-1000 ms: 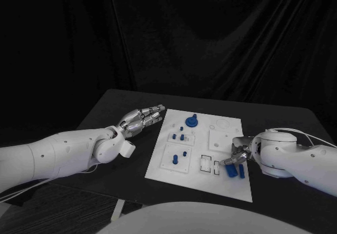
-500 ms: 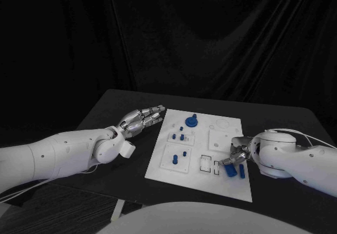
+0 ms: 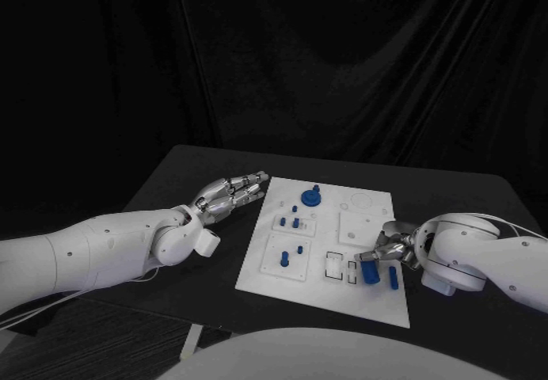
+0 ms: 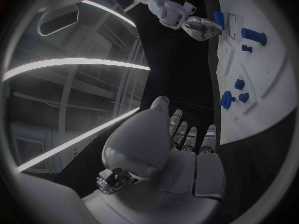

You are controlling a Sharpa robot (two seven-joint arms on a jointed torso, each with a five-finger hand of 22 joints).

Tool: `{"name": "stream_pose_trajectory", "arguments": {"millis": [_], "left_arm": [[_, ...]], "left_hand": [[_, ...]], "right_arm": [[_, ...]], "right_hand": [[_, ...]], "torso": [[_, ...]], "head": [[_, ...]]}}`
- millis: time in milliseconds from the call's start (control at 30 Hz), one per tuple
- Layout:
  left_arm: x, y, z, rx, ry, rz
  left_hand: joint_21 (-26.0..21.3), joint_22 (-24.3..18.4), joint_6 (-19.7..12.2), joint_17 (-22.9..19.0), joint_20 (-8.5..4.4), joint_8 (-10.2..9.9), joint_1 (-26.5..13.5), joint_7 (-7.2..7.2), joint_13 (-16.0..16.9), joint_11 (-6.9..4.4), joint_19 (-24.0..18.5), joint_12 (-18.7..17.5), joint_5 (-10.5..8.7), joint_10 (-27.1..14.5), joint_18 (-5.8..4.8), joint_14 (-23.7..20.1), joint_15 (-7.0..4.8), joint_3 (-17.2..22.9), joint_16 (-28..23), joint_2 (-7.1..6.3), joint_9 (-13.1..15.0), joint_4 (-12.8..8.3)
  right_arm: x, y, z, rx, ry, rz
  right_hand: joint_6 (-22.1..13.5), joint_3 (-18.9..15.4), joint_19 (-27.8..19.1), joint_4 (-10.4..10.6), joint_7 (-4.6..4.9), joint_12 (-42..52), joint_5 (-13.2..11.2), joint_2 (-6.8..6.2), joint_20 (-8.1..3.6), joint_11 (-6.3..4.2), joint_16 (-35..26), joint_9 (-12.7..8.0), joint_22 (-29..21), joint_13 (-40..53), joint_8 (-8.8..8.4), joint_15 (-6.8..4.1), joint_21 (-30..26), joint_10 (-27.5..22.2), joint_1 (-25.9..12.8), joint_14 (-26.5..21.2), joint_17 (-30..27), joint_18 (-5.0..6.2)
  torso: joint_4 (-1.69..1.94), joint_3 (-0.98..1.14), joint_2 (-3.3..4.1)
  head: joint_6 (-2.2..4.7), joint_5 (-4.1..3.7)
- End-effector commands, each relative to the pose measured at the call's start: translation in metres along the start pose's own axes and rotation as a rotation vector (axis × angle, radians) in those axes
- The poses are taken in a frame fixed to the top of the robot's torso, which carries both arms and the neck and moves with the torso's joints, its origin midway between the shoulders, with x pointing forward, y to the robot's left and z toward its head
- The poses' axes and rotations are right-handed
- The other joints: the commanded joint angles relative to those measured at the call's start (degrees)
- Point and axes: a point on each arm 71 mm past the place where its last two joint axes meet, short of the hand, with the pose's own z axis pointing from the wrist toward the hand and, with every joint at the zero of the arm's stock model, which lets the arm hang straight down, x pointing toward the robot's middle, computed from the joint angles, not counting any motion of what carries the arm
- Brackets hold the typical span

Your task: Assemble the parts on the task board

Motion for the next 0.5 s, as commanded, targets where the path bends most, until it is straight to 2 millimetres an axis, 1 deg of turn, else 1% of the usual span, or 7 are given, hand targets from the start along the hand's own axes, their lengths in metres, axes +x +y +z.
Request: {"name": "stream_pose_trajectory", "arguments": {"millis": [33, 200, 267, 433, 500], "left_arm": [[0.002, 0.0, 0.001, 0.008, 0.009, -0.015], [0.003, 0.001, 0.002, 0.007, 0.013, -0.017], [0.003, 0.001, 0.002, 0.006, 0.015, -0.019], [0.004, 0.001, 0.002, 0.003, 0.017, -0.02], [0.003, 0.001, 0.002, 0.001, 0.017, -0.02]], "left_hand": [[-0.25, -0.53, -0.28, -0.15, 0.11, 0.77, 0.43, -0.16, 0.16, 0.62, 0.32, -0.19, 0.78, -0.04, -0.36, 0.41, 0.39, 0.13, -0.18, 0.14, 0.27, 0.12], [-0.25, -0.53, -0.38, -0.15, 0.14, 0.82, 0.46, -0.09, 0.15, 0.65, 0.32, -0.25, 0.79, -0.06, -0.36, 0.41, 0.42, 0.2, -0.17, 0.15, 0.28, 0.14], [-0.25, -0.53, -0.38, -0.15, 0.14, 0.82, 0.46, -0.09, 0.15, 0.65, 0.32, -0.25, 0.79, -0.06, -0.36, 0.41, 0.42, 0.2, -0.17, 0.15, 0.28, 0.14], [-0.25, -0.52, -0.23, -0.14, 0.15, 0.87, 0.48, -0.06, 0.15, 0.67, 0.33, -0.28, 0.81, -0.06, -0.36, 0.42, 0.45, 0.24, -0.15, 0.18, 0.3, 0.15], [-0.24, -0.5, -0.09, -0.14, 0.16, 0.94, 0.51, -0.04, 0.16, 0.68, 0.34, -0.24, 0.84, -0.06, -0.36, 0.42, 0.47, 0.29, -0.15, 0.21, 0.33, 0.15]], "right_arm": [[0.001, 0.003, -0.004, -0.001, 0.038, 0.203], [0.002, 0.009, -0.006, -0.007, 0.064, 0.288], [0.002, 0.012, -0.005, -0.01, 0.067, 0.302], [0.006, 0.017, -0.002, -0.015, 0.078, 0.324], [0.009, 0.019, 0.0, -0.014, 0.083, 0.324]], "right_hand": [[-0.35, 12.12, 2.55, -3.21, -1.19, 0.95, 7.3, 2.66, -0.38, -0.75, 1.14, 4.0, 12.79, 15.68, 2.94, -1.15, -0.81, 5.98, 3.78, 6.28, 15.64, 0.0], [-0.62, 12.46, 2.32, -3.1, -1.16, 0.95, 6.89, 2.81, -0.34, -0.76, 1.14, 4.03, 12.6, 15.68, 2.83, -1.07, -1.41, 5.98, 3.3, 6.28, 15.64, 0.14], [-0.7, 12.51, 2.22, -3.07, -1.13, 0.95, 6.88, 2.82, -0.32, -0.76, 1.14, 4.03, 12.51, 15.68, 2.8, -1.04, -1.69, 5.98, 3.2, 6.28, 15.64, 0.21], [-1.23, 12.77, 1.77, -2.94, -1.02, 0.95, 5.95, 2.82, -0.18, -0.72, 1.14, 4.05, 12.15, 15.68, 2.6, -0.86, -2.82, 5.98, 2.58, 6.28, 15.64, 0.46], [-1.35, 12.84, 1.71, -2.93, -0.98, 0.95, 5.76, 2.84, -0.15, -0.72, 1.14, 4.05, 12.1, 15.68, 2.55, -0.83, -2.98, 5.98, 2.49, 6.28, 15.64, 0.5]], "torso": [[-0.03, 0.0, -0.06], [-0.01, 0.0, -0.09], [-0.01, -0.01, -0.11], [0.05, -0.07, -0.09], [0.1, -0.08, -0.07]], "head": [[-0.01, -0.13], [-0.01, -0.12], [-0.01, -0.2], [-0.01, -0.11], [-0.01, -0.23]]}}
